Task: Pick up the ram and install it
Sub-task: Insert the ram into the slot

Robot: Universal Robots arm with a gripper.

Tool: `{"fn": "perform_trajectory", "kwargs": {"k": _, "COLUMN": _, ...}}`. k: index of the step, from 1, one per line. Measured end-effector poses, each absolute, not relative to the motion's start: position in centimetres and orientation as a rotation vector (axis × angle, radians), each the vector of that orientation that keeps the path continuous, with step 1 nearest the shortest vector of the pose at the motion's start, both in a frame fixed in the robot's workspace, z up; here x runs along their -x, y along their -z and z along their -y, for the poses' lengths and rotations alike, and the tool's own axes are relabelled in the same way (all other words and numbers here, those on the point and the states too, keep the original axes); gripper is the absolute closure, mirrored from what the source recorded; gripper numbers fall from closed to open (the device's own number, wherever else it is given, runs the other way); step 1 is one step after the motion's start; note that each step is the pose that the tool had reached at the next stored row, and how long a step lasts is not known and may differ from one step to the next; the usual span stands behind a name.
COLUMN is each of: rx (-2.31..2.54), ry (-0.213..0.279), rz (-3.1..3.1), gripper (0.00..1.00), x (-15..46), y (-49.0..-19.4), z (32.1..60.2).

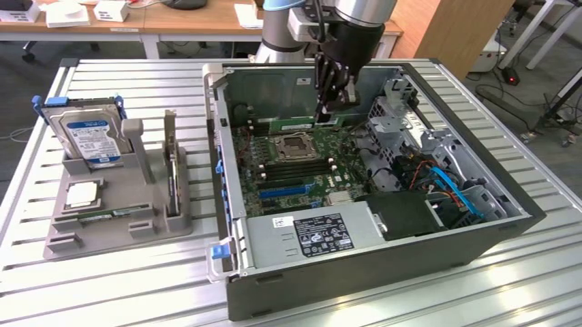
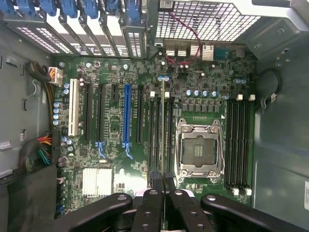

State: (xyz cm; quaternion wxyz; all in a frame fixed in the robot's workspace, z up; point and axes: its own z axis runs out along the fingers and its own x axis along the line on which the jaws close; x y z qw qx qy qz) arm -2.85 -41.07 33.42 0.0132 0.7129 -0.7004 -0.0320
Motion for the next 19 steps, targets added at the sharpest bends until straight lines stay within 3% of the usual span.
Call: {"fn": "perform_trajectory", "kwargs": {"k": 19, "rx": -2.224, "ry": 0.095, "rz": 2.184, "gripper": 0.89, "x": 2.9, "y": -31.4, "z": 41.1}}
